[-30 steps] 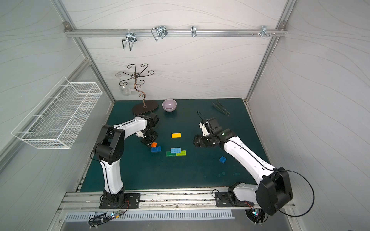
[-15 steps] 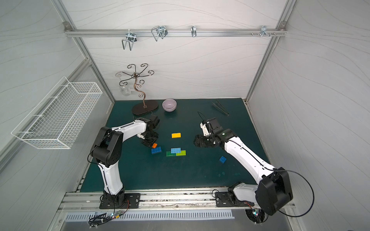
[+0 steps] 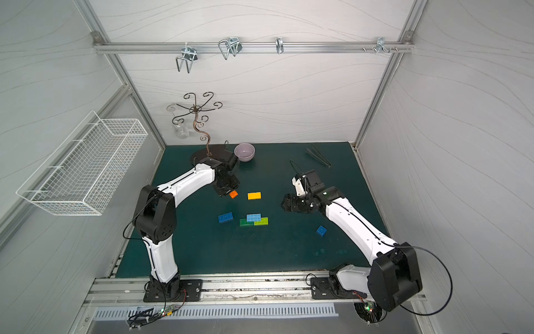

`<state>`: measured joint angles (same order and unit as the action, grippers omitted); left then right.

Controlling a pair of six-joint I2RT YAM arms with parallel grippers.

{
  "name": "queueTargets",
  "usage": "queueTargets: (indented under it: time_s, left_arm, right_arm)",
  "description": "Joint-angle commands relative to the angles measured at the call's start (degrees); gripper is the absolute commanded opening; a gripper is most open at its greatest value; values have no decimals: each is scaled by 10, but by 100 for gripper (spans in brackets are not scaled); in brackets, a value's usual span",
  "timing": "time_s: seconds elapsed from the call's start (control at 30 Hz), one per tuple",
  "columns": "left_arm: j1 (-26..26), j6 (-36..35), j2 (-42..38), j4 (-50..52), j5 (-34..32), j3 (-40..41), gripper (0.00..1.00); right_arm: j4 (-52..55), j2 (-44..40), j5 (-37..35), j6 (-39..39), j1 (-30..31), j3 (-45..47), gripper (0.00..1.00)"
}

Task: Assemble a small pinwheel with lego
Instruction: Pick up the lego brick from the center of the board, then assemble the lego brick with the lego brick.

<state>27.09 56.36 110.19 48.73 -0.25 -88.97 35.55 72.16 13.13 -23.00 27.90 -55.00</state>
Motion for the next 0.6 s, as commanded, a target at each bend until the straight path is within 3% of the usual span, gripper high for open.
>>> queueTargets:
  time_s: [0.0, 0.07, 0.17, 0.3, 0.5, 0.57]
  left_arm:
    - [39, -102, -1, 24, 22, 8, 6]
    - [49, -124, 5, 15, 39, 18, 4]
    - [54, -141, 12, 5, 59, 29, 2]
    - [59, -158, -7, -17, 73, 67, 0]
    - [59, -188, -6, -14, 69, 87, 0]
    - [59, -188, -4, -24, 72, 92, 0]
  right_arm:
    - [-57, 4, 93, -16, -6, 28, 75]
    - [-136, 9, 168, -38, -5, 64, 70]
    - [-247, 21, 206, -108, -5, 113, 58]
    - [-322, 38, 208, -158, 0, 138, 41]
    - [-425, 101, 227, -218, 29, 163, 0]
    - [-466, 132, 232, -241, 45, 158, 0]
